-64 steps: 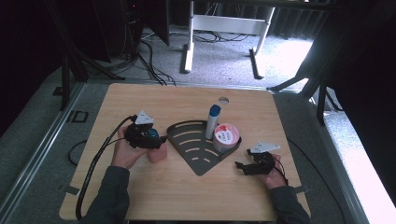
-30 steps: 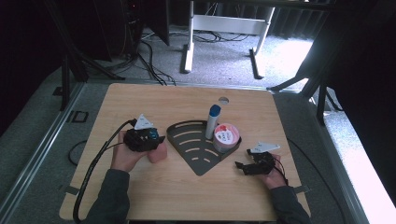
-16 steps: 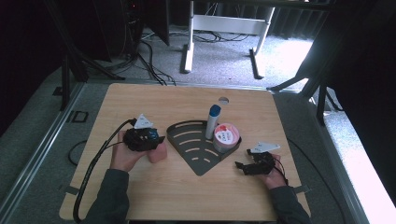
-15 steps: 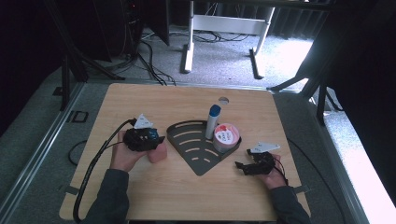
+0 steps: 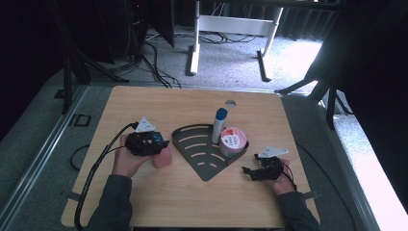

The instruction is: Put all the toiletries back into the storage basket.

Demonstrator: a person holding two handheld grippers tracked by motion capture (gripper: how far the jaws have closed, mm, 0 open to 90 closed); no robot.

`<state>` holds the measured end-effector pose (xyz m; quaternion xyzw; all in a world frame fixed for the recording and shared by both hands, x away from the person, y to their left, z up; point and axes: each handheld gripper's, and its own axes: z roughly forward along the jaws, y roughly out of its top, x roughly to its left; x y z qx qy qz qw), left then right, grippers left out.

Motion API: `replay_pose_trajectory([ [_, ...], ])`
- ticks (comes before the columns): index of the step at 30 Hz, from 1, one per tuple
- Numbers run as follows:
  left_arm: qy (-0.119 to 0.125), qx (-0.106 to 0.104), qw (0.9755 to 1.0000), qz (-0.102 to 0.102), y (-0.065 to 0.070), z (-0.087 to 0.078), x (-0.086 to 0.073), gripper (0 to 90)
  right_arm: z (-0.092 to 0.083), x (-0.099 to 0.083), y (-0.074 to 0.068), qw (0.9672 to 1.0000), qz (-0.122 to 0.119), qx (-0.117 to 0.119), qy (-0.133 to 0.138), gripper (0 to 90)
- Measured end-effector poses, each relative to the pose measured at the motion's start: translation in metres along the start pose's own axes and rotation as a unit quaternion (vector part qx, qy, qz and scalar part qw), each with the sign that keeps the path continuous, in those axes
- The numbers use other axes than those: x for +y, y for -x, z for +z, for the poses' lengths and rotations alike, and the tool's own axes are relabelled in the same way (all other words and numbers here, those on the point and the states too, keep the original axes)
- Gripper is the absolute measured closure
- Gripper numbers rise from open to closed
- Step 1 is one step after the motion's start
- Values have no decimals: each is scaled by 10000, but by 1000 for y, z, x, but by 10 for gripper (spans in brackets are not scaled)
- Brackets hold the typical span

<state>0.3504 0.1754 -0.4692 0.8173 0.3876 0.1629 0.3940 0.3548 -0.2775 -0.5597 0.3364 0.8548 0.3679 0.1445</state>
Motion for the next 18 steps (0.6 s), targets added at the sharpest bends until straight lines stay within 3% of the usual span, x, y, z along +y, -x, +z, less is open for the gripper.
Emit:
replay_pose_trajectory([
  [12, 5, -8, 10000, 53, 1, -1, 1, 518, 0, 0, 0, 10000, 5, 1, 0, 196],
  [18, 121, -31, 9999, -11, 0, -6, 3, 522, 0, 0, 0, 10000, 10, 2, 1, 196],
])
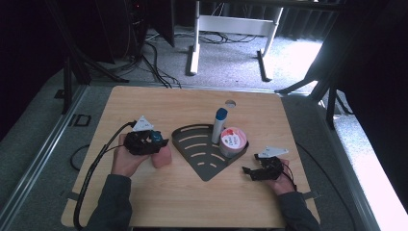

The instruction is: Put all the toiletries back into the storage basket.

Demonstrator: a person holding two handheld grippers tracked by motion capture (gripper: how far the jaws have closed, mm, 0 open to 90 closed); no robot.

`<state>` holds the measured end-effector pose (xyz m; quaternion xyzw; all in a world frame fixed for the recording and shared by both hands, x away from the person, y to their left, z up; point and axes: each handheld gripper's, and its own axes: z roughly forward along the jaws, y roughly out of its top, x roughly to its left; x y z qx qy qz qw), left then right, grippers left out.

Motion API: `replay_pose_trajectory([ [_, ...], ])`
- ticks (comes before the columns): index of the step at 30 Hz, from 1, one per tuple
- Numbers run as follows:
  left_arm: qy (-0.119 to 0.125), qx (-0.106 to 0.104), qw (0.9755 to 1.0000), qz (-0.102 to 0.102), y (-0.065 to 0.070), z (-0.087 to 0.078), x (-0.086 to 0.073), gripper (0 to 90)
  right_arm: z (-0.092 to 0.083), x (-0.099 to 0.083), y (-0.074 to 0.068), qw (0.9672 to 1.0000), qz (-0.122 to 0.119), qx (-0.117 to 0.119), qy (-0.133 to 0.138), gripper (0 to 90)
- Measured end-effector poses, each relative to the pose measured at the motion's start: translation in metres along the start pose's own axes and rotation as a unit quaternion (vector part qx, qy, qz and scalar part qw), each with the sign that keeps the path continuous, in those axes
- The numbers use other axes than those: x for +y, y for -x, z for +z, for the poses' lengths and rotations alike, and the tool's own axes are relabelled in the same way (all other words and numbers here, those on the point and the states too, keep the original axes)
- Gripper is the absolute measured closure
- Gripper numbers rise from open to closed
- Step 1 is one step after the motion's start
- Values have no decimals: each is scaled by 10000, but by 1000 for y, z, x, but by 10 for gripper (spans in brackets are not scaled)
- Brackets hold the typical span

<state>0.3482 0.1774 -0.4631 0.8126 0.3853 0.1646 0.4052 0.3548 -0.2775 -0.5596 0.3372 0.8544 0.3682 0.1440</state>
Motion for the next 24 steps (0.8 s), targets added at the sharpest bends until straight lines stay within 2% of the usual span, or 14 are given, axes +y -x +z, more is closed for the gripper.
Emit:
replay_pose_trajectory([
  [12, -68, 44, 10000, -13, 1, 0, 2, 529, 0, 0, 0, 10000, -3, -1, -1, 195],
  [21, -271, 175, 9991, 277, 11, 3, 10, 533, 0, 0, 0, 10000, -2, 2, 0, 196],
  [24, -251, 219, 9990, 289, 13, 3, 13, 533, 0, 0, 0, 10000, 6, 12, 1, 196],
])
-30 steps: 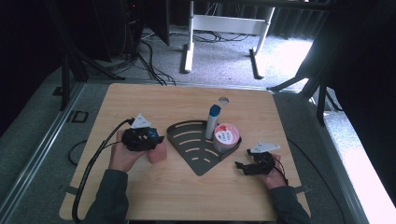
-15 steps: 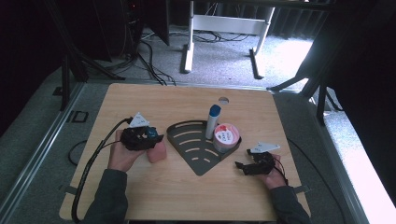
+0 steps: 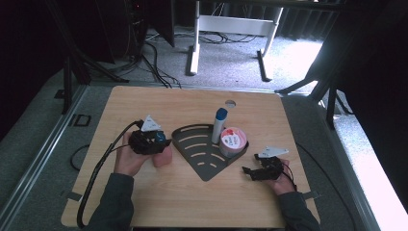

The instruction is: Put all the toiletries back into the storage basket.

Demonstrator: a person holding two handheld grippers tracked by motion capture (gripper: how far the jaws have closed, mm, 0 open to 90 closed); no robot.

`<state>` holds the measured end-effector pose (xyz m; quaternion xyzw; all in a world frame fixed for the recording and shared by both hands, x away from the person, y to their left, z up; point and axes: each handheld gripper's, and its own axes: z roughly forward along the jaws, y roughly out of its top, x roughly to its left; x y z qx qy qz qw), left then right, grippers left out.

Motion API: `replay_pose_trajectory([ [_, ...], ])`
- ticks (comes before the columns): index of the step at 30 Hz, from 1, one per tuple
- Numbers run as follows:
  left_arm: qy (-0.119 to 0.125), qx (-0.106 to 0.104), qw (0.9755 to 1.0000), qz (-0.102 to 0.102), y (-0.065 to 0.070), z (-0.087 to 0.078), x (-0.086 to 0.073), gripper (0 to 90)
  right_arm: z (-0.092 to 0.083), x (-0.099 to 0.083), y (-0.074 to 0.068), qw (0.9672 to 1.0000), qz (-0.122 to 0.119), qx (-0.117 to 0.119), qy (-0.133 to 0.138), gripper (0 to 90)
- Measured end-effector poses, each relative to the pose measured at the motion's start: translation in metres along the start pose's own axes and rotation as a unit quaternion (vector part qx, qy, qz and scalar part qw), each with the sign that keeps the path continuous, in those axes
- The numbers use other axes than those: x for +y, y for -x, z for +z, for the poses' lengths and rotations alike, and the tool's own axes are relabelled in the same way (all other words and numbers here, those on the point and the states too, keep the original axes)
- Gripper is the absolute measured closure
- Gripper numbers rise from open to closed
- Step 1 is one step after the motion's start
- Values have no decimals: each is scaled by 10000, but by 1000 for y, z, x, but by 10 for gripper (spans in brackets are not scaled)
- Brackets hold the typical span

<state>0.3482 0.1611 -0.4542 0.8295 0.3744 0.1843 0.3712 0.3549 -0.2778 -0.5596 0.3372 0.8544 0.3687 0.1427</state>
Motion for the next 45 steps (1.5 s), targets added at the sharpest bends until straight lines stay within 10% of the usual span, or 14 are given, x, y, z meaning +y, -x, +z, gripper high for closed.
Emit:
replay_pose_trajectory([
  [45, 348, 7, 9993, 156, 4, -28, 46, 532, 0, 0, 0, 10000, -5, -9, 6, 195],
])
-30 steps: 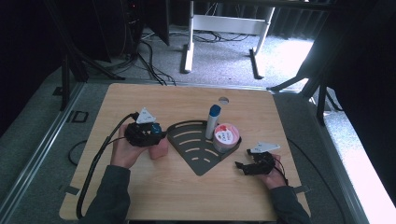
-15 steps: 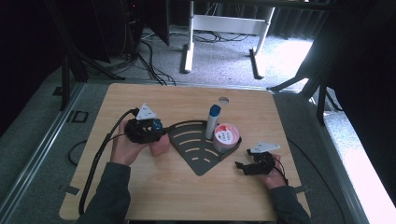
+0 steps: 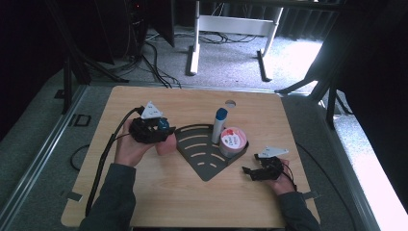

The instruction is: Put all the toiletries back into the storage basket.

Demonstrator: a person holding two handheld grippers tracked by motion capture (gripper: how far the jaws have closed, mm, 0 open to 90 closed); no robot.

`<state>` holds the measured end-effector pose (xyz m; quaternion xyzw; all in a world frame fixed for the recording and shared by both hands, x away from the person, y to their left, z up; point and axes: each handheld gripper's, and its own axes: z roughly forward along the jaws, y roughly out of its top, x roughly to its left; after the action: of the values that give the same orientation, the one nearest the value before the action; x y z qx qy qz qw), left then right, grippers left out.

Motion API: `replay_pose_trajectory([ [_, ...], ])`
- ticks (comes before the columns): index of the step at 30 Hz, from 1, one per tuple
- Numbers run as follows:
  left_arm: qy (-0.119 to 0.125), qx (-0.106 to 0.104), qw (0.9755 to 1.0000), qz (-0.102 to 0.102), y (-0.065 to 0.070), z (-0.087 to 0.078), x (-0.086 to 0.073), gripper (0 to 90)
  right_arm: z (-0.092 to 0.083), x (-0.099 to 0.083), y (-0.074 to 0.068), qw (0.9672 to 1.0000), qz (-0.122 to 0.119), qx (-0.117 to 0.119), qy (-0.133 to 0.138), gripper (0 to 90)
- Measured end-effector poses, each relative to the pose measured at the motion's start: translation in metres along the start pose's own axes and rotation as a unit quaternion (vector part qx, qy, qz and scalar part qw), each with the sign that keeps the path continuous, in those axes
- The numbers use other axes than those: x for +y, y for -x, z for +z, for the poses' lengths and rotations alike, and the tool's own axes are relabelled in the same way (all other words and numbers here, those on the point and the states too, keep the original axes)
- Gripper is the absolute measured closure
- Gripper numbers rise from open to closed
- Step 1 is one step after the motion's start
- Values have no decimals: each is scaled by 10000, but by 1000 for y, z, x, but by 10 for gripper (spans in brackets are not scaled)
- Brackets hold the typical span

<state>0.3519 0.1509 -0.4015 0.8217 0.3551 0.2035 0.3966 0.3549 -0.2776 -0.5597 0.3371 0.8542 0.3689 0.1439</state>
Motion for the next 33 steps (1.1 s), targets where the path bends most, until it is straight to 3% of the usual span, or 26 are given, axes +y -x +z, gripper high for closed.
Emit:
replay_pose_trajectory([
  [33, 226, -132, 9996, 70, 4, 8, 30, 532, 0, 0, 0, 10000, -12, -8, -6, 195],
])
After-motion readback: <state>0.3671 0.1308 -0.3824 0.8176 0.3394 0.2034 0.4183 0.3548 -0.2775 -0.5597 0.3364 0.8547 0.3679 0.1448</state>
